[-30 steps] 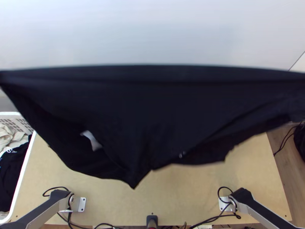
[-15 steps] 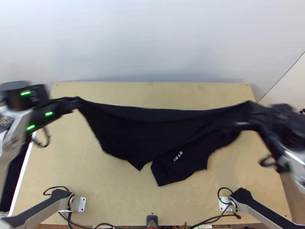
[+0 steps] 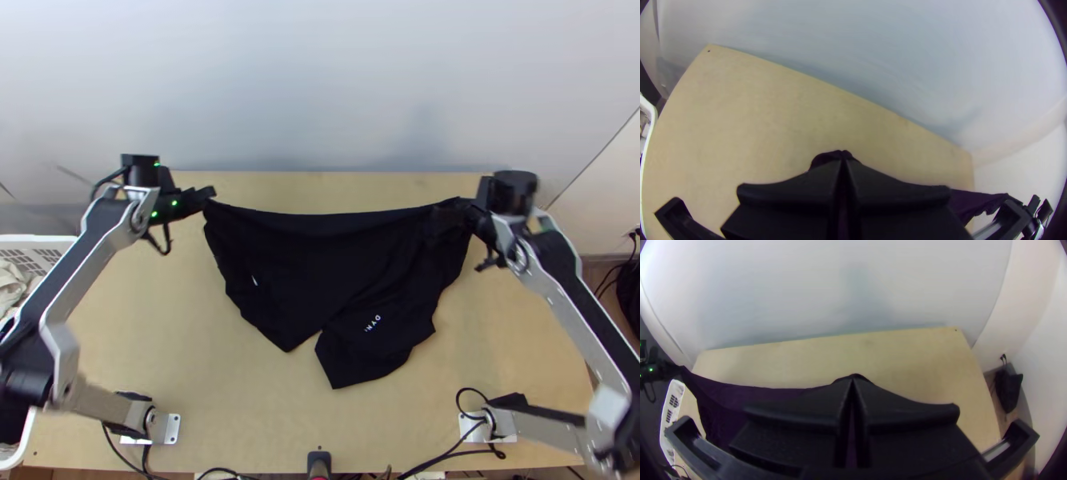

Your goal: Fold the t-shirt

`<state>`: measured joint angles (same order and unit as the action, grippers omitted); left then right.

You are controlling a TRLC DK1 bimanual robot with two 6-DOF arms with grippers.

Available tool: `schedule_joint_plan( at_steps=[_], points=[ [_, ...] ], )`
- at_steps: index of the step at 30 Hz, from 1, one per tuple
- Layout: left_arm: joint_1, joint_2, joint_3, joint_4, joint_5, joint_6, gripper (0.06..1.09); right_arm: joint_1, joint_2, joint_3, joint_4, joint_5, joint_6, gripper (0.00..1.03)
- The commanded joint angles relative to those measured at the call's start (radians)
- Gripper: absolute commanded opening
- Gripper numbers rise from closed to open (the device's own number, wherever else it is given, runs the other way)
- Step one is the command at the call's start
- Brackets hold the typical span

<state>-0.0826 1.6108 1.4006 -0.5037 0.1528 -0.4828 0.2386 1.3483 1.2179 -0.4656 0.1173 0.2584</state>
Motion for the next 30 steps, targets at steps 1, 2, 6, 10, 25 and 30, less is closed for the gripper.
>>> schedule_joint_plan(
  at_steps=[1, 2, 6, 10, 25, 30],
  points=[
    [0.038, 0.271, 0.123, 0.103, -0.012, -0.039, 0.24, -0.074, 0.216, -0.006, 0.097, -0.03, 0.077, 0.03],
    [0.038, 0.299, 0.147, 0.103, -0.012, -0.04, 0.41, -0.076, 0.236, -0.004, 0.099, -0.03, 0.084, 0.03],
    [0.034, 0.376, 0.275, -0.018, 0.027, -0.069, 1.04, -0.074, 0.272, -0.012, 0.113, -0.03, 0.102, 0.03],
    [0.024, 0.393, 0.439, -0.254, 0.156, -0.056, 1.04, -0.07, 0.282, -0.009, 0.113, -0.03, 0.119, 0.03],
    [-0.255, 0.086, 0.176, -0.518, 0.165, 0.041, 1.03, -0.056, 0.255, -0.009, 0.113, -0.028, 0.156, 0.03],
    [-0.33, 0.041, 0.057, -0.518, 0.111, 0.038, 1.03, -0.059, 0.226, -0.018, 0.113, -0.03, 0.157, 0.03]
  ],
)
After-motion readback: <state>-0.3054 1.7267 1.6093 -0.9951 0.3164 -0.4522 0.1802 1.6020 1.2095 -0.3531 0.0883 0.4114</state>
